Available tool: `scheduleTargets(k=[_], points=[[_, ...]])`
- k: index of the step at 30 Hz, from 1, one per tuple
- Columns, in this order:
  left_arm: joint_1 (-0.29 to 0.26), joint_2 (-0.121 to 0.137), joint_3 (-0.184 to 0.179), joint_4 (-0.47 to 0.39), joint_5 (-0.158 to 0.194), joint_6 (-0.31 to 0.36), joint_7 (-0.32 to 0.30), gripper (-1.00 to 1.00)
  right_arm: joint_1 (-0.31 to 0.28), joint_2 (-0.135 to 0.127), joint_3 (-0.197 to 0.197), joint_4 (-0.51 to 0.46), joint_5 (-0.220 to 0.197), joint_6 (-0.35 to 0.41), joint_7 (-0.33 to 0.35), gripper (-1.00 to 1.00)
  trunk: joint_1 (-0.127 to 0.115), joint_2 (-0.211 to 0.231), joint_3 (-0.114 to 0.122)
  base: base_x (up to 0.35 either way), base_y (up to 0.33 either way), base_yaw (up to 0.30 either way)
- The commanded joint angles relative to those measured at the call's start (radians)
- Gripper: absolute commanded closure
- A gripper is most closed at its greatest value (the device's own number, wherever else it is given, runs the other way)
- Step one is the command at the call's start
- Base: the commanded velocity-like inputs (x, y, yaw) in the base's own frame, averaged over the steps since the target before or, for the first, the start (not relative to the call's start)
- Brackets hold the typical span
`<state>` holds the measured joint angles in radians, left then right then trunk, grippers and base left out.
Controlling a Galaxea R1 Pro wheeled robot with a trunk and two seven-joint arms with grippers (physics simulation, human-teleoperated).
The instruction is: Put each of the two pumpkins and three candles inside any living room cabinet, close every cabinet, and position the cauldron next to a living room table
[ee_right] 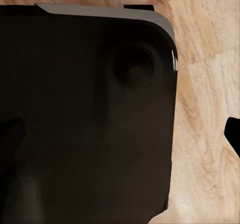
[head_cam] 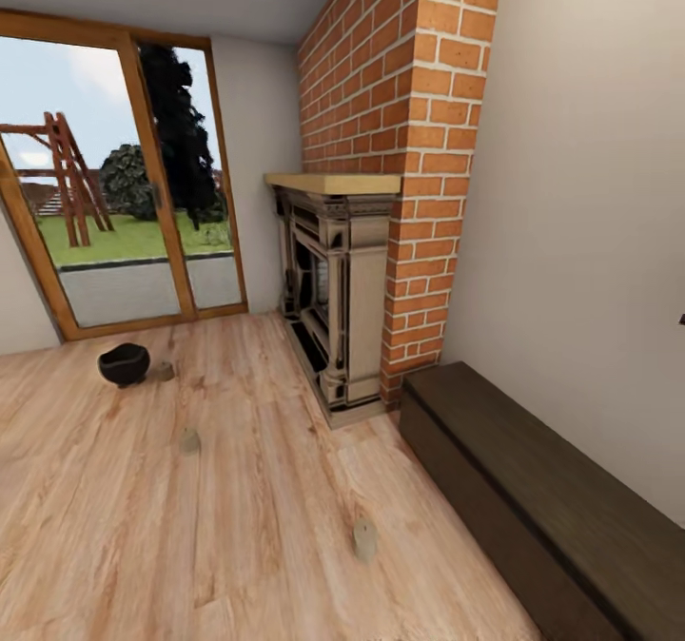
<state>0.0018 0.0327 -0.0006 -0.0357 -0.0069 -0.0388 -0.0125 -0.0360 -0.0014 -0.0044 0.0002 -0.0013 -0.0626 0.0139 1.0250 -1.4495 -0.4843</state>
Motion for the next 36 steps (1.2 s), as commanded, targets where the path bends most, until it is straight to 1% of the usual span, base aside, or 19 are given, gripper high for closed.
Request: scheduleTargets(k=[1,9,19,22,26,32,36], points=[[0.0,0.0,0.0,-0.001,-0.001,-0.005,-0.001,-1.0,-0.001,0.0,-0.001,0.001,0.0,-0.008,0.001,-1.0,0.0,0.0,-0.001,0.0,0.0,-0.273],[0.0,0.001,0.0,0.0,-0.001,-0.009,-0.001,-1.0,-0.001,0.0,-0.002,0.001,-0.002,-0.039,0.001,-1.0,0.0,0.0,-0.005,0.0,0.0,-0.273],[0.0,0.0,0.0,0.0,-0.001,-0.009,-0.001,-1.0,-0.001,0.0,-0.001,0.001,-0.002,-0.059,0.001,-1.0,0.0,0.0,-0.012,0.0,0.0,-0.271],[0.0,0.0,-0.001,0.0,-0.001,-0.009,-0.001,-1.0,-0.001,0.0,0.0,0.007,-0.002,-0.101,0.0,-1.0,0.0,0.0,-0.014,0.0,0.0,-0.264],[0.0,0.0,-0.001,0.0,-0.001,-0.009,-0.001,-1.0,-0.001,0.0,0.0,0.012,-0.002,-0.13,0.0,-1.0,0.0,0.0,-0.017,0.0,0.0,-0.251],[0.0,-0.001,0.0,0.0,0.0,-0.009,-0.001,-1.0,-0.001,-0.001,0.0,0.013,-0.004,-0.138,0.0,-1.0,0.0,0.0,-0.023,0.0,0.0,-0.24],[0.001,-0.001,0.002,0.0,0.001,-0.009,-0.001,-1.0,-0.001,-0.002,0.0,0.015,-0.017,-0.139,0.0,-1.0,0.0,0.0,-0.027,0.0,0.0,-0.224]])
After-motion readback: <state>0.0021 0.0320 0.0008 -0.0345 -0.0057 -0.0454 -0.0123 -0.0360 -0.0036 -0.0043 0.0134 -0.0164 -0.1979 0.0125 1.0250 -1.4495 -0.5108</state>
